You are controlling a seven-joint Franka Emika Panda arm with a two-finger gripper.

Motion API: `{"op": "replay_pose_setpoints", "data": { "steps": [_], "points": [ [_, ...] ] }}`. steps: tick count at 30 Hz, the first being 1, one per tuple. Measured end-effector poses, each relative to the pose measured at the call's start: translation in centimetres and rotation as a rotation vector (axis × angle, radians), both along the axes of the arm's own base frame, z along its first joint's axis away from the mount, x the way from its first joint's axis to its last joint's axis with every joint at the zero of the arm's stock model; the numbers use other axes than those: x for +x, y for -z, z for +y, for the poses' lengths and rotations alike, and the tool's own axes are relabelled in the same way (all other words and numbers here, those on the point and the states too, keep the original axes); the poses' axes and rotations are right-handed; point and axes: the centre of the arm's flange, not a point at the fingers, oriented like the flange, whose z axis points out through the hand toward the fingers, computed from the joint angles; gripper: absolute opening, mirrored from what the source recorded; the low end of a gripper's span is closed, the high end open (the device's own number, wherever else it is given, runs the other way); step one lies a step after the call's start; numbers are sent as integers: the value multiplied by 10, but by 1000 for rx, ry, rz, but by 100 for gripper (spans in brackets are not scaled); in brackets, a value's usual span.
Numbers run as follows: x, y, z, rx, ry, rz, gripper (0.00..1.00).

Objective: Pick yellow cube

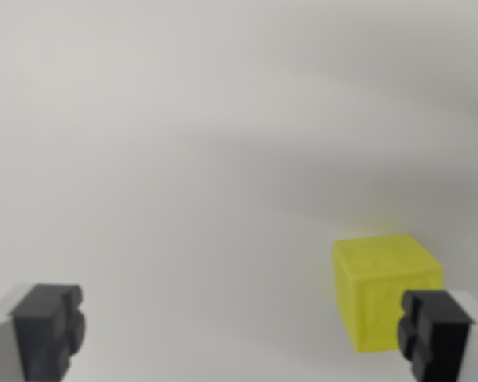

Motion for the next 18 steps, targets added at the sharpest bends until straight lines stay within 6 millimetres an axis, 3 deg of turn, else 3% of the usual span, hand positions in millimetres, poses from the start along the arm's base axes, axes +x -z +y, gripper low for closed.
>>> {"op": "replay_pose_setpoints", "data": {
  "steps": [18],
  "points": [
    [-20,45,-45,2,-41,5,100]
  ]
}}
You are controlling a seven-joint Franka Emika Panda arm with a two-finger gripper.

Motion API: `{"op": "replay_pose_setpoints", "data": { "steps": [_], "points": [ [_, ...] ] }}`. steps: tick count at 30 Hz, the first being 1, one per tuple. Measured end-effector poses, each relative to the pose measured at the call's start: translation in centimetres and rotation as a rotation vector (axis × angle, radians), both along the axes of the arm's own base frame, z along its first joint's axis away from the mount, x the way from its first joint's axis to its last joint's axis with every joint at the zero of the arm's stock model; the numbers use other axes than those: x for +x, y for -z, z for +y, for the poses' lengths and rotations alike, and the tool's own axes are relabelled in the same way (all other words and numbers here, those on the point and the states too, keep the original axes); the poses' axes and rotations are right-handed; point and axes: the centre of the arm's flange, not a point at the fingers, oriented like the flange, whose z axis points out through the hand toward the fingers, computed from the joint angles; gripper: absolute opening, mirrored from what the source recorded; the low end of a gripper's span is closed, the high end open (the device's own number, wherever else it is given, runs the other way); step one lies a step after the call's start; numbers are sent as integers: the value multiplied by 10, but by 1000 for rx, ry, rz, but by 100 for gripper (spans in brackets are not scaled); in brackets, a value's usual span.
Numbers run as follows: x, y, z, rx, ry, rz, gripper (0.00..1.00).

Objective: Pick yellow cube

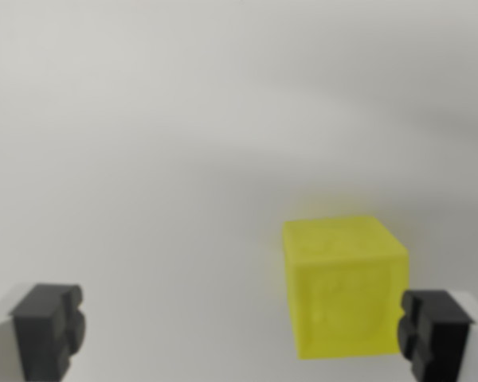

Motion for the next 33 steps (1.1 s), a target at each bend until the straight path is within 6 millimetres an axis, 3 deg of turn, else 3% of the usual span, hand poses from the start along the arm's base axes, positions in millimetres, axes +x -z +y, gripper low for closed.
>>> {"op": "replay_pose_setpoints", "data": {
  "steps": [23,33],
  "points": [
    [-26,57,-57,3,-52,8,100],
    [-29,71,-61,3,-59,9,100]
  ]
}}
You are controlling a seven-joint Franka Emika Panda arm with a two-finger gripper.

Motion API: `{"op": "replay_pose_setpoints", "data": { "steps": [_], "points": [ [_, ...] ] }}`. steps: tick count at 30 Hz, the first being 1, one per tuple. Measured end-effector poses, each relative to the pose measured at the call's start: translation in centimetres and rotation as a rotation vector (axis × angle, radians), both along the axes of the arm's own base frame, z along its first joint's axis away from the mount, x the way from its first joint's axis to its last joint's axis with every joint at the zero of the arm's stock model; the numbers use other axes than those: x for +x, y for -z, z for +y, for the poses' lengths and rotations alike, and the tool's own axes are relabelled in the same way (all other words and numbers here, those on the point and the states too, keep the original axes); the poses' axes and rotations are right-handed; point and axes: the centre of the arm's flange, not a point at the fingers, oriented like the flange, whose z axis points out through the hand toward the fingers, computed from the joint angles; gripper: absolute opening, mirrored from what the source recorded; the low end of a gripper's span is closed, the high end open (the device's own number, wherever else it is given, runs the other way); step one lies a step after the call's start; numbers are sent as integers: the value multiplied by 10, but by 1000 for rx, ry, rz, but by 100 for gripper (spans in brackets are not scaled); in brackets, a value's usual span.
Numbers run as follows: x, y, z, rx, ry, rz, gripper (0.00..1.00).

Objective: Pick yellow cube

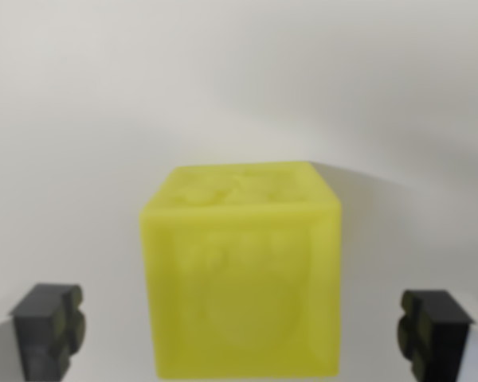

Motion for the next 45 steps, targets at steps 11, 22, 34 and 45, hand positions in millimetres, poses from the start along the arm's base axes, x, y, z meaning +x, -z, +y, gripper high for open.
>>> {"op": "replay_pose_setpoints", "data": {
  "steps": [11,22,34,45],
  "points": [
    [0,27,0,0,-3,0,100],
    [0,41,0,0,-4,0,0],
    [0,18,0,-1,-5,0,0],
    [0,-10,0,-1,-5,0,0]
  ]
}}
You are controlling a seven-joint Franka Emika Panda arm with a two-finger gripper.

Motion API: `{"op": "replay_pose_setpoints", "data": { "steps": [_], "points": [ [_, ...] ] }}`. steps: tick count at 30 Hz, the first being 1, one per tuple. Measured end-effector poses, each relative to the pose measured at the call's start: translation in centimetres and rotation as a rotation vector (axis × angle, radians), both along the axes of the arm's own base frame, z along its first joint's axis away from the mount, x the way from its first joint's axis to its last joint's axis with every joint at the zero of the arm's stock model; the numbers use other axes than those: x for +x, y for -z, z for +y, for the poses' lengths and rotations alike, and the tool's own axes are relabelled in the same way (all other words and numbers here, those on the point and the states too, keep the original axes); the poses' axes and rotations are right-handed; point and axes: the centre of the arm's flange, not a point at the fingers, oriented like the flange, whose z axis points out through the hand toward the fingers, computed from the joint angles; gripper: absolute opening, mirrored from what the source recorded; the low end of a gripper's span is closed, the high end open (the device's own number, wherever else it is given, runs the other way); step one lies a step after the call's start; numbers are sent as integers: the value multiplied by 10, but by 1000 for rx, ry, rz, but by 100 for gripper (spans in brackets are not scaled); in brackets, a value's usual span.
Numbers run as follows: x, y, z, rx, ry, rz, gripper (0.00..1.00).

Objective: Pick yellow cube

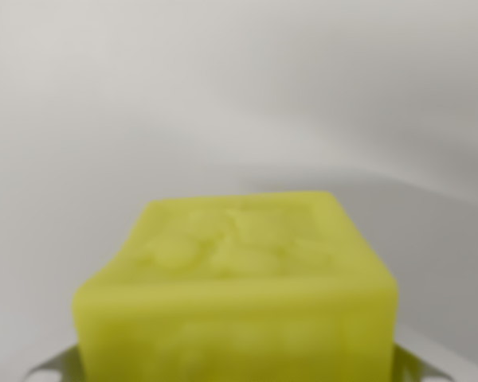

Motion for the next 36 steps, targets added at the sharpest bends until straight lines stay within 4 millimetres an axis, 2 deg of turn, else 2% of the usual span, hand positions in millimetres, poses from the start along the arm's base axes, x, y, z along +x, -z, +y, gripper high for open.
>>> {"op": "replay_pose_setpoints", "data": {
  "steps": [36],
  "points": [
    [0,-90,0,0,0,1,0]
  ]
}}
